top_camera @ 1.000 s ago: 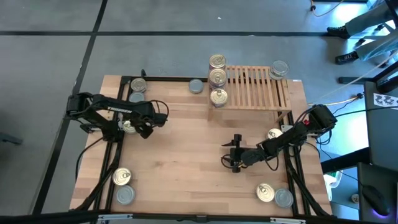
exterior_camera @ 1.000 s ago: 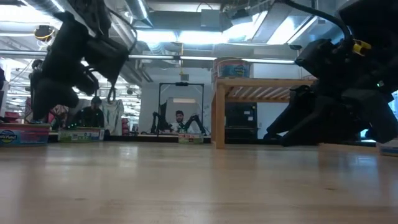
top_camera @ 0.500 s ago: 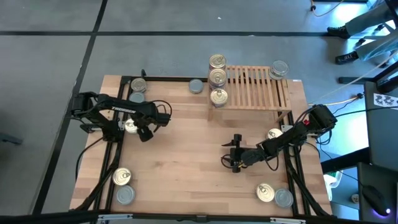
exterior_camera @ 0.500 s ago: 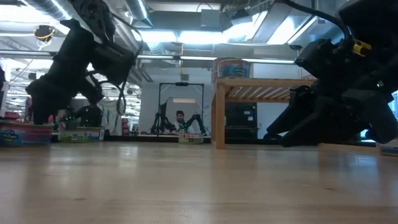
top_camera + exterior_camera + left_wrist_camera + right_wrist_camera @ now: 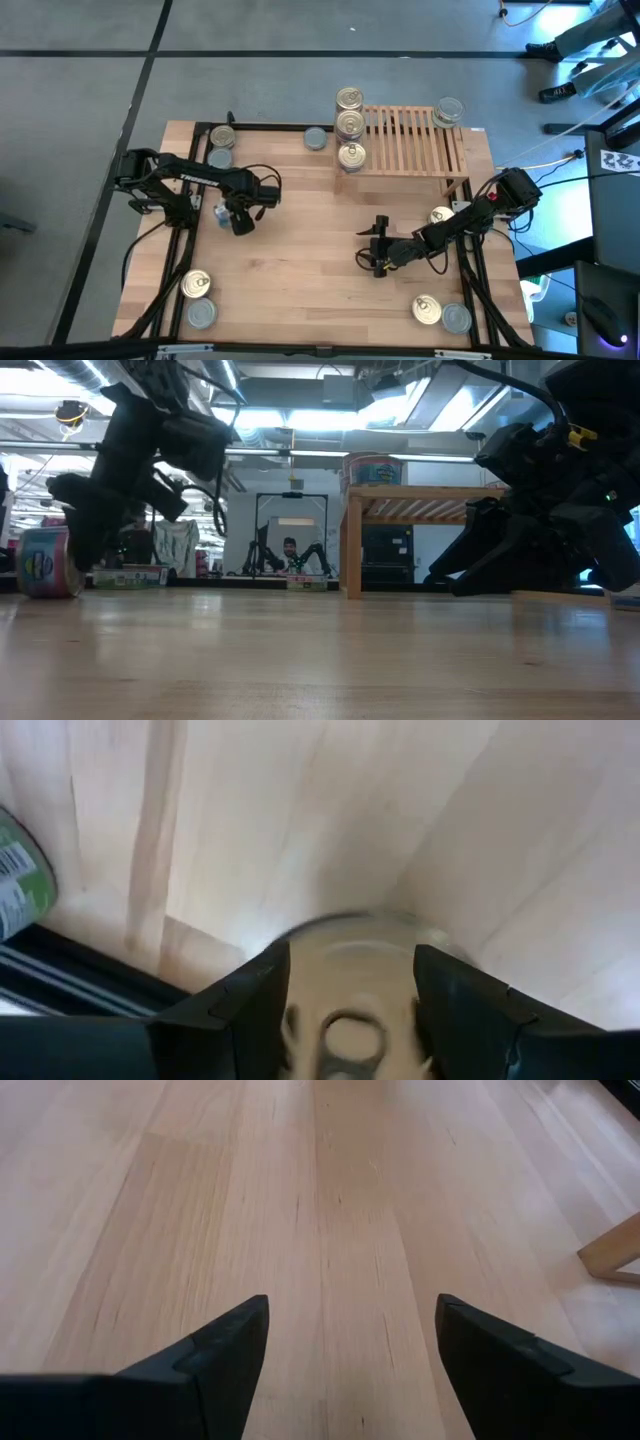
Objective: Stack canned seafood by type on shelf
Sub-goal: Stack the blue-pink tuna can on top of the blue-pink tuna can on the shelf
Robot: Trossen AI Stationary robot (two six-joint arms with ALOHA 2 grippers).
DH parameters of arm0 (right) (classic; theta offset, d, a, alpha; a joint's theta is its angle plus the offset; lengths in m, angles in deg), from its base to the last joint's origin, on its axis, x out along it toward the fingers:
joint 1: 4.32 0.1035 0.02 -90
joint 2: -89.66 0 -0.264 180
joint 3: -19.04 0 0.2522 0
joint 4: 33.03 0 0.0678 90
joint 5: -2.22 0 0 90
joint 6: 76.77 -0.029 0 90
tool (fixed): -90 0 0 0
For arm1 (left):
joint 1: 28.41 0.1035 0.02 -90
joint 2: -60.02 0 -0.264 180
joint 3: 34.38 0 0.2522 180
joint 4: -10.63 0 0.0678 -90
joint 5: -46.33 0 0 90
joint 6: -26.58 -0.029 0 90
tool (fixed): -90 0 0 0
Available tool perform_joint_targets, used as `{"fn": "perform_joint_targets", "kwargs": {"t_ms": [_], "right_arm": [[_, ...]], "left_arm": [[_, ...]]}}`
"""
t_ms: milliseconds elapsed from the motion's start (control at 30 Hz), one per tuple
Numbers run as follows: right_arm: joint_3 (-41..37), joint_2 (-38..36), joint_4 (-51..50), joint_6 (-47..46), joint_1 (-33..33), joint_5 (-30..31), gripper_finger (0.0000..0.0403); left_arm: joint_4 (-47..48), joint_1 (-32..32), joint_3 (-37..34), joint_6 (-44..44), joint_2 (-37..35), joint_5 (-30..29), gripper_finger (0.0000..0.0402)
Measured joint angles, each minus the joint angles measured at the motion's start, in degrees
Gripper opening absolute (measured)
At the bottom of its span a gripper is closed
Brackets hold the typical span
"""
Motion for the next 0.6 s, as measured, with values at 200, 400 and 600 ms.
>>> {"fn": "perform_joint_targets", "kwargs": {"t_ms": [200,400,600], "right_arm": [[0.0,0.0,0.13,0.31,0.0,-0.02,0.028],[0.0,0.0,0.1,0.33,0.0,-0.02,0.028],[0.0,0.0,0.28,0.38,0.0,0.01,0.028]], "left_arm": [[-1.33,-0.79,0.0,0.34,0.0,0.24,0.0214],[3.1,-2.72,0.34,3.87,-0.34,0.81,0.0214],[3.44,-6.84,4.26,7.89,-4.38,1.49,0.0214]]}}
